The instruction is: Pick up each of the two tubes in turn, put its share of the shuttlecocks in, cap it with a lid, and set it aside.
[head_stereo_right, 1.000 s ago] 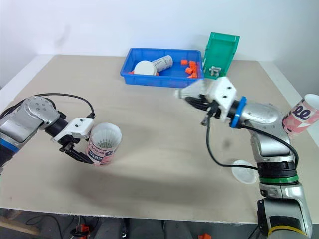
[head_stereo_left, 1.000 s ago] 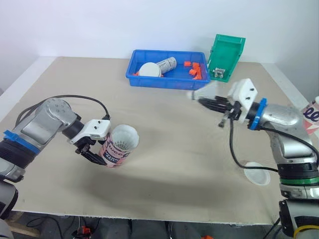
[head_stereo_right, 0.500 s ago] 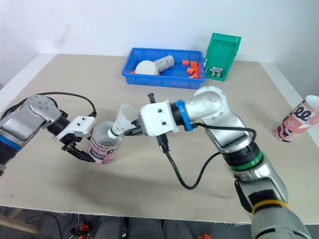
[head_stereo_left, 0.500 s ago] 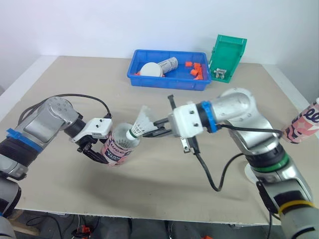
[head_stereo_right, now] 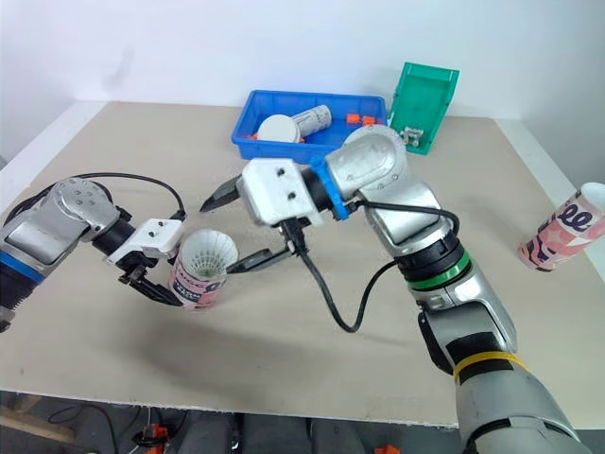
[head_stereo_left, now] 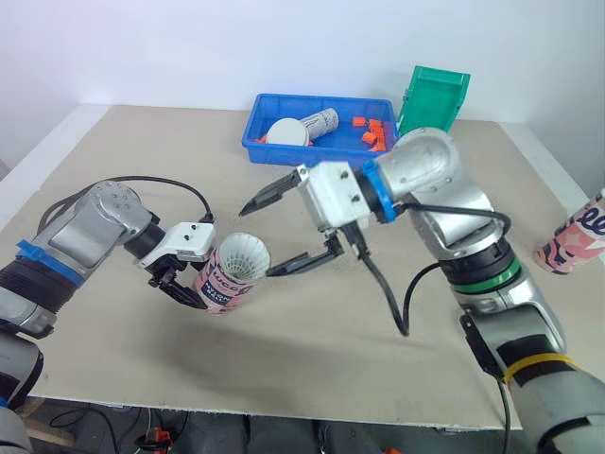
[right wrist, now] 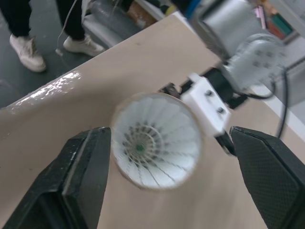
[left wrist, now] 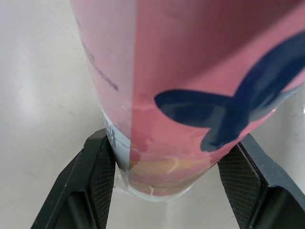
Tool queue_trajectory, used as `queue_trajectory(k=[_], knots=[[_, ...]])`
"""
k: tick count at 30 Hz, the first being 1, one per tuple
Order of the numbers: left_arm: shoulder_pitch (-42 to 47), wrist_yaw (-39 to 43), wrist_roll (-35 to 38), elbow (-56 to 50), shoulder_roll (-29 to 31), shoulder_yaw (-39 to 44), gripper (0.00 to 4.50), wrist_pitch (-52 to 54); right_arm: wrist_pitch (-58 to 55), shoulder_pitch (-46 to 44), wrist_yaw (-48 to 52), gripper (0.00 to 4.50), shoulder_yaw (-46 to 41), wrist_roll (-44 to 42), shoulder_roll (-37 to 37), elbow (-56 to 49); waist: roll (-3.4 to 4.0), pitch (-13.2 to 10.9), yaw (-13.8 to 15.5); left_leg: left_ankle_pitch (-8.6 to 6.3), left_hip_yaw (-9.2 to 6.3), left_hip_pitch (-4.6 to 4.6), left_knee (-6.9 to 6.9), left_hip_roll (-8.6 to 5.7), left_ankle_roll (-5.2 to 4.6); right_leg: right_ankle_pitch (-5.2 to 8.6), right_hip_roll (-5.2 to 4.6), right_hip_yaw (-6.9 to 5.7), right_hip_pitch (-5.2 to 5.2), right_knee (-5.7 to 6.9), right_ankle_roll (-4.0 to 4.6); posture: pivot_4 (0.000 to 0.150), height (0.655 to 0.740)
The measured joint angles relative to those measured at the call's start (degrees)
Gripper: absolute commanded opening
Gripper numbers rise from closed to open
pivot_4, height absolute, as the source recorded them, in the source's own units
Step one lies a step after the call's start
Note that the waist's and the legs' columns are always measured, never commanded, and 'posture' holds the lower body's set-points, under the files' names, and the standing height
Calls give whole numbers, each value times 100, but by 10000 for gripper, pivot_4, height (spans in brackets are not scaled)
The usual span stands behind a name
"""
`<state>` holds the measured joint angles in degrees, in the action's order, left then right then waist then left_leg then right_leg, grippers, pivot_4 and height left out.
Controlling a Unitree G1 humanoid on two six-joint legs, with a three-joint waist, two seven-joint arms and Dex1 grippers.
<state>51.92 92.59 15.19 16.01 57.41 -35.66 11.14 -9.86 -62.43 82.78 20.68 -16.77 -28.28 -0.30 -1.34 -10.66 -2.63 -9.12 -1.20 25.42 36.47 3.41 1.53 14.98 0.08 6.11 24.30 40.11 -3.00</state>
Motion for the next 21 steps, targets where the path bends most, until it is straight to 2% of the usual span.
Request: queue_trajectory(k=[1, 2, 5, 6, 8, 9, 13, 21], knots=[[0, 0, 0, 0, 0, 0, 28820, 1, 1, 0, 20, 36804, 0, 5, 8, 1, 0, 0, 0, 0, -1, 0, 0, 1, 0, -1, 2, 0, 1, 0, -1, 1500, 7038], [0, 0, 1, 0, 1, 0, 28820, 2, 4, 0, 38, 32309, 0, 10, 40, 3, 0, 0, 0, 0, -1, 0, -1, 3, 0, -2, 4, 0, 1, 0, -4, 1500, 7038], [0, 0, 3, 3, 3, 0, 28820, 3, 95, -44, 40, 16384, 28, 89, 175, 108, 1, 0, 0, 0, -2, 0, -3, 5, 0, -2, 8, -1, 3, 1, -5, 1500, 7038], [0, 0, 4, 8, 3, 0, 28820, 3, 191, -109, 41, 12825, 81, 189, 217, 211, 1, -1, 0, 0, -2, 0, -3, 5, 0, -3, 8, -1, 3, 1, -5, 1500, 7038], [0, 0, 5, 18, 3, 0, 28820, 1, 323, -180, 84, 2815, 156, 286, 266, 324, 1, 0, 0, 0, -2, 0, -3, 5, 0, -3, 9, -1, 3, 1, -5, 1500, 7038], [0, 0, 4, 28, 3, 0, 28820, 1, 404, -200, 121, 664, 176, 324, 301, 384, 1, 0, 0, 0, -2, 0, -3, 5, 0, -2, 8, -1, 3, 1, -5, 1500, 7038], [2, 0, 7, 33, 3, 0, 28820, 0, 747, -454, 337, 664, 376, 584, 387, 753, 1, -1, -1, 0, -2, 0, -3, 8, 0, -2, 12, -1, 4, 1, -3, 1500, 7038], [1, -2, 13, 26, 23, 4, 28820, 18, 1560, -1004, 336, 664, 1060, 1511, 1102, 1924, 2, -1, -9, 0, -6, 0, -5, 20, 0, -3, 30, -1, 11, 6, 5, 1500, 7038]])
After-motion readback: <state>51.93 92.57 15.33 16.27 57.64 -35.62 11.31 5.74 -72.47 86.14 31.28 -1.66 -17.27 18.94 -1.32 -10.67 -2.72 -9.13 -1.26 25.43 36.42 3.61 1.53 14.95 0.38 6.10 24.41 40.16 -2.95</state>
